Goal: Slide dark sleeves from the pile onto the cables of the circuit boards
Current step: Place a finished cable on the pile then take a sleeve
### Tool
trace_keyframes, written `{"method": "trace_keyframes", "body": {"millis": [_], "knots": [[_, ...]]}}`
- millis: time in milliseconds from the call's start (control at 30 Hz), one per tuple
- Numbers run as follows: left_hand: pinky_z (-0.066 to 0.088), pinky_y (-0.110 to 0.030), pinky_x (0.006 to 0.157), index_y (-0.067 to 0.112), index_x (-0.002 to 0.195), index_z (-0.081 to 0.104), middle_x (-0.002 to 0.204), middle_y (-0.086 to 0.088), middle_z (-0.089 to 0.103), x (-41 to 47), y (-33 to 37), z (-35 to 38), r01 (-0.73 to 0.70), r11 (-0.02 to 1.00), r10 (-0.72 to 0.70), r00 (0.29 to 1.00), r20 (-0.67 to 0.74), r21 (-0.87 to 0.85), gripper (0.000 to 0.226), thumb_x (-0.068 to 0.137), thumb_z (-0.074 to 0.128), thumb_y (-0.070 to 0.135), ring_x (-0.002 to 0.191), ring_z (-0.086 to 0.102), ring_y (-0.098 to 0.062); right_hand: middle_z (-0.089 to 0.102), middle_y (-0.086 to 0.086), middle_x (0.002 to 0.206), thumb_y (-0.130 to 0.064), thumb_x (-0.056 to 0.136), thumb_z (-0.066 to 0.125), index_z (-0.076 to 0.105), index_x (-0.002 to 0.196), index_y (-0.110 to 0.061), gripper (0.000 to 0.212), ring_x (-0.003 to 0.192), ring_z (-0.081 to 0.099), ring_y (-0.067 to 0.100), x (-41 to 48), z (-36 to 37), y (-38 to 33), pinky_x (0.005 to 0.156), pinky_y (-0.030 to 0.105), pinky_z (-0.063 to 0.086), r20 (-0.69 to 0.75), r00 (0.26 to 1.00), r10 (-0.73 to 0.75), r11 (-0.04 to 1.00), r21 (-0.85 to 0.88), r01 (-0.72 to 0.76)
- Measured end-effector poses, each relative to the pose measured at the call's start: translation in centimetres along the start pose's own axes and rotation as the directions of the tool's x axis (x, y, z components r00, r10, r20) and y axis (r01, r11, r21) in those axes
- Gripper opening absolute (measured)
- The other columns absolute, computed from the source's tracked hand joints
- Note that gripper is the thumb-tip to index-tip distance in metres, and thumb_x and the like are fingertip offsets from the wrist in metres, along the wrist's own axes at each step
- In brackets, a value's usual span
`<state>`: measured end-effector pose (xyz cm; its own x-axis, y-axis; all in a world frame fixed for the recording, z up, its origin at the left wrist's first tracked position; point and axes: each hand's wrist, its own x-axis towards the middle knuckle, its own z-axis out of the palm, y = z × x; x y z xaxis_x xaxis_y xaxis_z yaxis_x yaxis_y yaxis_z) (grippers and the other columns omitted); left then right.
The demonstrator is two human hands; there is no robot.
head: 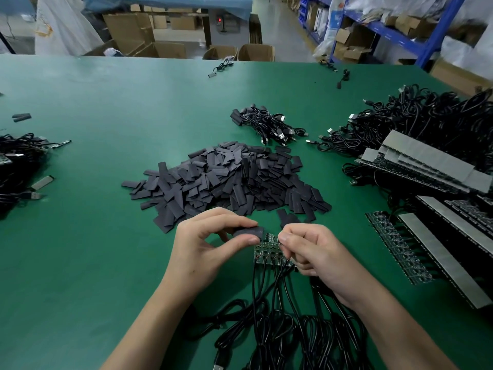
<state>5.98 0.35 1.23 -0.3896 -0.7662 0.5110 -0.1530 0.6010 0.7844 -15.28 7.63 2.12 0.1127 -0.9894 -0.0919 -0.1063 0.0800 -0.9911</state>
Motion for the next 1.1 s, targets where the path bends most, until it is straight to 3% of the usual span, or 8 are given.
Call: {"method": "trace_keyframes", "body": {"millis": [233, 400, 600, 767, 933, 1100], "knots": [[0.051, -0.02, 0.07, 0.025, 0.095, 0.081, 0.091, 0.013, 0.074, -0.11, -0.14, 0.09, 0.001, 1.0, 0.0, 1.0, 0.021, -0.015, 0.018, 0.081, 0.081, 0.037, 0.082, 0.07, -0.014, 0.031, -0.009, 0.054, -0.053, 0.093, 0.058, 0.061, 0.068, -0.027, 0.036, 0.05, 0.025, 0.012, 0.1, -0.15, 0.32, 0.049, 0.027, 0.024, -0.021, 0.999, -0.048, 0.997, -0.066, 0.046], [0.051, -0.021, 0.07, 0.024, 0.095, 0.081, 0.091, 0.013, 0.075, -0.13, -0.14, 0.14, 0.0, 1.0, 0.001, 0.999, 0.033, -0.015, 0.017, 0.082, 0.08, 0.036, 0.083, 0.07, -0.014, 0.031, 0.002, 0.059, -0.056, 0.093, 0.057, 0.061, 0.07, -0.028, 0.037, 0.053, 0.024, 0.019, 0.13, -0.08, 0.45, 0.051, 0.036, 0.021, -0.021, 0.997, -0.079, 0.99, -0.117, 0.076], [0.053, -0.025, 0.069, 0.02, 0.093, 0.082, 0.09, 0.012, 0.075, -0.18, -0.18, 0.11, 0.008, 1.0, -0.008, 0.999, 0.044, 0.012, 0.017, 0.081, 0.083, 0.031, 0.084, 0.071, -0.013, 0.034, -0.011, 0.056, -0.054, 0.093, 0.056, 0.061, 0.07, -0.026, 0.037, 0.051, 0.026, 0.011, 0.12, -0.15, 0.33, 0.05, 0.023, 0.025, -0.026, 0.995, -0.097, 0.983, -0.161, 0.091], [0.055, -0.036, 0.067, 0.017, 0.094, 0.083, 0.09, 0.009, 0.075, -0.28, -0.21, 0.13, -0.023, 0.997, 0.018, 0.997, 0.069, 0.073, 0.019, 0.08, 0.085, 0.028, 0.084, 0.072, -0.015, 0.039, -0.009, 0.057, -0.056, 0.091, 0.054, 0.06, 0.07, -0.025, 0.038, 0.053, 0.032, 0.012, 0.03, -0.13, 0.27, 0.051, 0.026, 0.028, -0.048, 0.993, -0.106, 0.959, -0.268, 0.09], [0.054, -0.032, 0.065, 0.018, 0.095, 0.083, 0.091, 0.012, 0.073, -0.36, -0.19, 0.05, -0.081, 0.979, 0.063, 0.993, 0.101, 0.189, 0.023, 0.081, 0.082, 0.037, 0.081, 0.069, -0.01, 0.044, -0.015, 0.054, -0.052, 0.092, 0.054, 0.058, 0.07, -0.021, 0.038, 0.05, 0.038, 0.0, -0.03, 0.04, 0.31, 0.053, 0.013, 0.03, -0.075, 0.989, -0.128, 0.922, -0.378, 0.091], [0.054, -0.031, 0.065, 0.021, 0.095, 0.082, 0.091, 0.015, 0.072, -0.32, -0.16, 0.06, -0.066, 0.978, 0.044, 0.993, 0.114, 0.197, 0.03, 0.083, 0.079, 0.048, 0.081, 0.069, -0.009, 0.045, -0.016, 0.053, -0.045, 0.095, 0.056, 0.058, 0.068, -0.023, 0.035, 0.049, 0.038, 0.0, 0.01, 0.01, 0.37, 0.052, 0.013, 0.031, -0.084, 0.99, -0.116, 0.915, -0.396, 0.074]]}}
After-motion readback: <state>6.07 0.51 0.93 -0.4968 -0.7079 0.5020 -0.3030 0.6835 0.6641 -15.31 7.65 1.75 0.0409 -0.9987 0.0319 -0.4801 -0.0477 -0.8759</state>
